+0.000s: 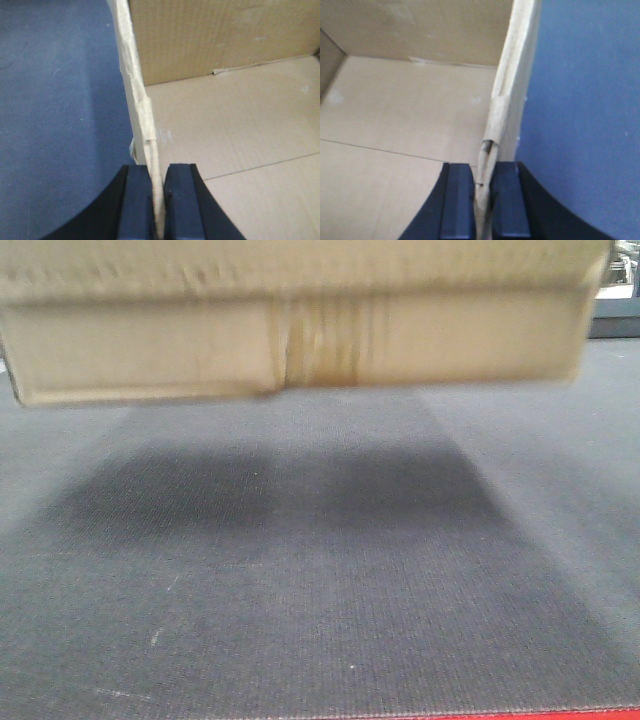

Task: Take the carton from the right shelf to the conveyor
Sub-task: 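Move the held box over the grey conveyor belt and lower it, then set the box on the belt and open both grippers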

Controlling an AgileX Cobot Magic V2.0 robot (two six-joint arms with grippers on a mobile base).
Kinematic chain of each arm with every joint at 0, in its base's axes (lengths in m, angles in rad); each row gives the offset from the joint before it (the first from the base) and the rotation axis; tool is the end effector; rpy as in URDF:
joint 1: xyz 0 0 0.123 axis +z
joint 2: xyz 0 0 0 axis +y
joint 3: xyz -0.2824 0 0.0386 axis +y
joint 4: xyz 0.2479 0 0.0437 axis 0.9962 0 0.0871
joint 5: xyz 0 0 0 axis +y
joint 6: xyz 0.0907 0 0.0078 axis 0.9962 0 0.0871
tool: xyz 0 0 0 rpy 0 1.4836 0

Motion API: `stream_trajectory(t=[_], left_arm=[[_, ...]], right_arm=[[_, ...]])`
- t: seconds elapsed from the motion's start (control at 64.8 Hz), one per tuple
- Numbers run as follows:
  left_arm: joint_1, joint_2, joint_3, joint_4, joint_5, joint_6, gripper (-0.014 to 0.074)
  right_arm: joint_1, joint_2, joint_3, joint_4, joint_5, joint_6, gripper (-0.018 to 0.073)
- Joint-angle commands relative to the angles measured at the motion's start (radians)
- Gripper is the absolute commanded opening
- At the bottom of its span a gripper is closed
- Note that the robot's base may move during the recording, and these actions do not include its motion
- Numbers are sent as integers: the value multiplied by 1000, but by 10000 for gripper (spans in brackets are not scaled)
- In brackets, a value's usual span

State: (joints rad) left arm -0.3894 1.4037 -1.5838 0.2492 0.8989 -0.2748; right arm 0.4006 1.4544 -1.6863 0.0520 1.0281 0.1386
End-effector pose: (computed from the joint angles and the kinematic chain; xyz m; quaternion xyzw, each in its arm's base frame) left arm 0.2842 -0.0976 0.4436 0.0756 0.8820 -0.0313 0.4642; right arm 0.2800 0.1230 0.4482 -0.1158 0.9009 0.1361 0.3956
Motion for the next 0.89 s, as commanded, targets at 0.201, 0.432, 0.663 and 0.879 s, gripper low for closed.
stream_trajectory(t=[0.201, 0.432, 0.663, 0.879], left_arm=[[53, 139, -4, -3, -102, 2, -6], [68, 196, -4, -7, -91, 2, 192], [68, 183, -6, -2, -79, 2, 591], [68, 100, -16, 3, -43, 2, 426]], right_arm=[[-21, 199, -9, -9, -82, -21, -69], [-21, 247, -9, -39, -96, -21, 177], [-21, 228, -13, -60, -101, -21, 568], [-21, 144, -31, -85, -94, -21, 482]])
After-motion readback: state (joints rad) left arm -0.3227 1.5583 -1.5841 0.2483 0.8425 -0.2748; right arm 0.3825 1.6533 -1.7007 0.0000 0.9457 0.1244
